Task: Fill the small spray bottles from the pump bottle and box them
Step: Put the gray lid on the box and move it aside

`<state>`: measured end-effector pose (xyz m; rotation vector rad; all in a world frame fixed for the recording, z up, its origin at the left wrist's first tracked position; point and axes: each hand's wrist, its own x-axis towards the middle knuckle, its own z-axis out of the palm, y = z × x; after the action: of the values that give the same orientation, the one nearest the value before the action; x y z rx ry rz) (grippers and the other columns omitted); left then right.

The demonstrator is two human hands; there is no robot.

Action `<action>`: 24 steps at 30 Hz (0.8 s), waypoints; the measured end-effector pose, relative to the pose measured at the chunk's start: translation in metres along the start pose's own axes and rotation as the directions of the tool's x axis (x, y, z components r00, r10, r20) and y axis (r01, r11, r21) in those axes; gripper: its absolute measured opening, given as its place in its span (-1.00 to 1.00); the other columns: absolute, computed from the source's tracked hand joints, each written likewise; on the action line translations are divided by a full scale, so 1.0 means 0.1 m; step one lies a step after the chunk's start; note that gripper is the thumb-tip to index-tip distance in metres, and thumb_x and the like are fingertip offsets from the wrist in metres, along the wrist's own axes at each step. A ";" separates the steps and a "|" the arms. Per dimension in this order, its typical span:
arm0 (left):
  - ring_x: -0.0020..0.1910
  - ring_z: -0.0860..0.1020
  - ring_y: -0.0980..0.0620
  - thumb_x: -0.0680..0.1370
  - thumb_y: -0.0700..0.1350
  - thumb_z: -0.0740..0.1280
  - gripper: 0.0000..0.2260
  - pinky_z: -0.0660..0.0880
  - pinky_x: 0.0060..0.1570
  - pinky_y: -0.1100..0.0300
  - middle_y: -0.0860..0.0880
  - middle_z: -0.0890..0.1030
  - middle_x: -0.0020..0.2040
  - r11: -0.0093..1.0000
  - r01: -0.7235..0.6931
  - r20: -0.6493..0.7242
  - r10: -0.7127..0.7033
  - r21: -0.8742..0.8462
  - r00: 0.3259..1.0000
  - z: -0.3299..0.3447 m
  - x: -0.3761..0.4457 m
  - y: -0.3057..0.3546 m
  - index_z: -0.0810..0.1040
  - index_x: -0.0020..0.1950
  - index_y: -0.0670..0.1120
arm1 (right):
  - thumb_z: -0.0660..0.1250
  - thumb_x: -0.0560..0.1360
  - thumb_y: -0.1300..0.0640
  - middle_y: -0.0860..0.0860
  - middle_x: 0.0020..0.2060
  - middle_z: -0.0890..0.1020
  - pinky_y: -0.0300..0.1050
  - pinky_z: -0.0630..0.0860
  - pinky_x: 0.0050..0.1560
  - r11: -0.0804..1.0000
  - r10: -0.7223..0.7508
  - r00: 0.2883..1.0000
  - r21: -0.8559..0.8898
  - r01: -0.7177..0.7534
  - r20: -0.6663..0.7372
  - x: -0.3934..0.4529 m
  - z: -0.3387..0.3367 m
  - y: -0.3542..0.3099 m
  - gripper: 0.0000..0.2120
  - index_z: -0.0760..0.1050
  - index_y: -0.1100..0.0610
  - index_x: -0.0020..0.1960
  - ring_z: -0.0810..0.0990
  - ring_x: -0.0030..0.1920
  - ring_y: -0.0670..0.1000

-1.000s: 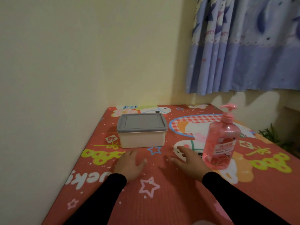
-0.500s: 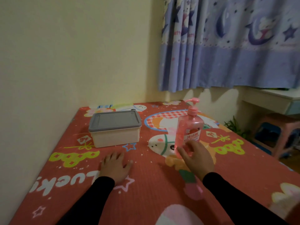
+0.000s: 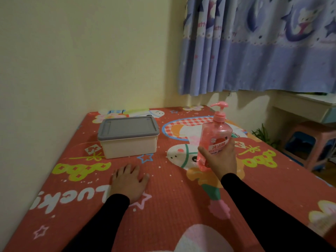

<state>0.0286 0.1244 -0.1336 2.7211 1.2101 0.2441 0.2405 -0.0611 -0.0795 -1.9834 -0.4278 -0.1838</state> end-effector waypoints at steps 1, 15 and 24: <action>0.51 0.13 -0.10 0.58 0.28 -0.02 -0.44 0.04 0.47 -0.10 -0.04 0.21 0.54 1.000 0.000 -0.002 0.000 -0.001 1.000 0.00 0.00 0.00 0.21 0.53 0.07 | 0.50 0.09 -0.36 0.08 0.28 0.49 0.17 0.52 0.20 1.000 -0.012 1.000 0.020 0.012 -0.009 0.01 0.01 -0.01 0.06 0.14 0.04 0.41 0.49 0.28 0.13; 0.51 0.11 -0.10 0.60 0.23 -0.04 -0.46 0.00 0.48 -0.07 -0.04 0.21 0.54 1.000 0.008 -0.010 -0.008 -0.027 1.000 0.00 -0.03 0.01 0.20 0.53 0.05 | 0.59 0.18 -0.06 -0.05 0.00 0.60 -0.06 0.58 0.01 0.984 -0.046 0.999 0.173 0.046 -0.008 0.10 0.47 -0.20 -0.27 0.31 0.05 0.22 0.63 -0.04 0.00; 0.51 0.10 -0.08 0.59 0.25 -0.05 -0.44 -0.03 0.49 -0.05 -0.02 0.19 0.54 1.000 0.011 -0.018 -0.011 -0.020 1.000 0.02 0.00 -0.01 0.17 0.54 0.06 | 0.59 0.17 -0.12 0.03 0.08 0.59 -0.06 0.58 -0.01 0.978 -0.087 0.995 0.193 0.077 0.047 0.20 1.05 -0.45 -0.19 0.27 0.10 0.26 0.62 0.00 0.05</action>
<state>0.0284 0.1251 -0.1354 2.7006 1.2202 0.2779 0.2360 0.0548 -0.0818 -1.7871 -0.5436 -0.1348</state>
